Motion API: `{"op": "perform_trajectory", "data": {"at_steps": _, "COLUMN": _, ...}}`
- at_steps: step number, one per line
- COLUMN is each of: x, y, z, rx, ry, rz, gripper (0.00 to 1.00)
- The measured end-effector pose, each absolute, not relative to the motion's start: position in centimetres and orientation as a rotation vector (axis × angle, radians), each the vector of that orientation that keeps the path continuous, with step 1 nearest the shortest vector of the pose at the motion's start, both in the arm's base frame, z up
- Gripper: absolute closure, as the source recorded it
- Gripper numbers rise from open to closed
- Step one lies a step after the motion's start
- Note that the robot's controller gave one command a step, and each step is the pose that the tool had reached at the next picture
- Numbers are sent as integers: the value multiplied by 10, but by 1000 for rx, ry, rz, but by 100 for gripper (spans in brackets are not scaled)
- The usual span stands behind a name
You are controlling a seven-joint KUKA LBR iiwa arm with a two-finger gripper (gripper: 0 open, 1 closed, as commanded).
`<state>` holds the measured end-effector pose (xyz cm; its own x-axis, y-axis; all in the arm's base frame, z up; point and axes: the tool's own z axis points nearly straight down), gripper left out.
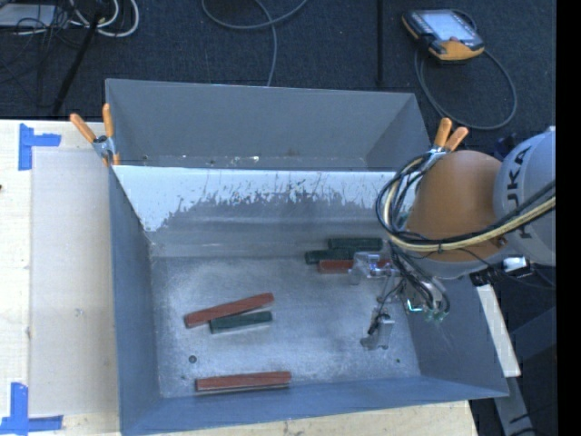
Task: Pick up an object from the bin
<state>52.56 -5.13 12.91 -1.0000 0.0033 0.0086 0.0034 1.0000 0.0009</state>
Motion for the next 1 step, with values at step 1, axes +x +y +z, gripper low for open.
{"op": "perform_trajectory", "data": {"at_steps": 1, "x": 528, "y": -51, "z": 133, "rx": -3, "ry": -3140, "rz": -1, "gripper": 0}}
